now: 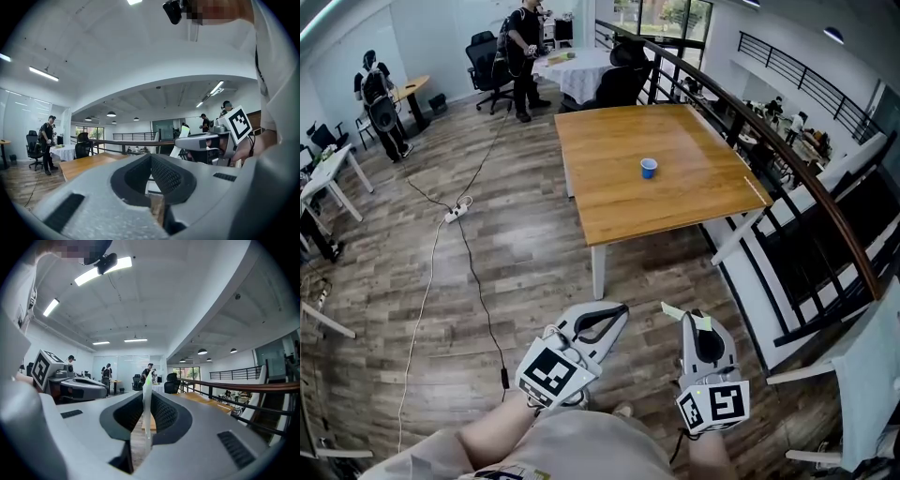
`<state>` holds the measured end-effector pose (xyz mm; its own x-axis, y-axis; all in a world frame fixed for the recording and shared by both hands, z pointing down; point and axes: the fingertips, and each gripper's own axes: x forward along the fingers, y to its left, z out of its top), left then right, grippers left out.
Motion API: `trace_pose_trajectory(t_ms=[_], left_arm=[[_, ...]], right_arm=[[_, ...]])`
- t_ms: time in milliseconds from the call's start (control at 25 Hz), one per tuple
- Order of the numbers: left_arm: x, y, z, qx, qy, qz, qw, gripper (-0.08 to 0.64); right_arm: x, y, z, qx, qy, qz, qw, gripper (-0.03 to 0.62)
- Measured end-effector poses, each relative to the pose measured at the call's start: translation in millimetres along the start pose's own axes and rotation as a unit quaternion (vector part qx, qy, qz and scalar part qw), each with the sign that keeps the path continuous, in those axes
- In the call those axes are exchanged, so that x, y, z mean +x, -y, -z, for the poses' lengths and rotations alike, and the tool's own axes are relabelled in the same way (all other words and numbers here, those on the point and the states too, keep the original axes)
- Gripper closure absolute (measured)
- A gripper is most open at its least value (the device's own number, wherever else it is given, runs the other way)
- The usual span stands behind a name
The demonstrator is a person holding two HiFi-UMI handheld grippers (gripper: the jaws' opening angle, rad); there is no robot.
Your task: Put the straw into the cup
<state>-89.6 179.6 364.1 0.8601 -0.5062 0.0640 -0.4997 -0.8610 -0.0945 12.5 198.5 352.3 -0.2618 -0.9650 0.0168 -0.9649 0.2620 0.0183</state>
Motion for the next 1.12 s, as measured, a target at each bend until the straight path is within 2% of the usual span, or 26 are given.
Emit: trace_pose_trajectory(t_ms=[120, 720, 1120], left_arm=[[6.2, 5.5, -1.6, -0.009, -0.002, -0.007, 0.9999, 0.546], [36.0, 40.9, 1.4, -0.004, -0.004, -0.029, 0.9996, 0.546], [59.1, 75.4, 5.9, -0.001, -0.024, -0.021, 0.9995, 0.546]], right_arm=[[-3.1, 7.5, 2.4, -0.001, -0.005, -0.004, 1.000, 0.538], [-35.9, 44.0, 11.6, -0.001, -0.003, -0.022, 1.000, 0.538], [-52.6, 70.8, 15.8, 0.005, 0.007, -0.025, 1.000, 0.538]])
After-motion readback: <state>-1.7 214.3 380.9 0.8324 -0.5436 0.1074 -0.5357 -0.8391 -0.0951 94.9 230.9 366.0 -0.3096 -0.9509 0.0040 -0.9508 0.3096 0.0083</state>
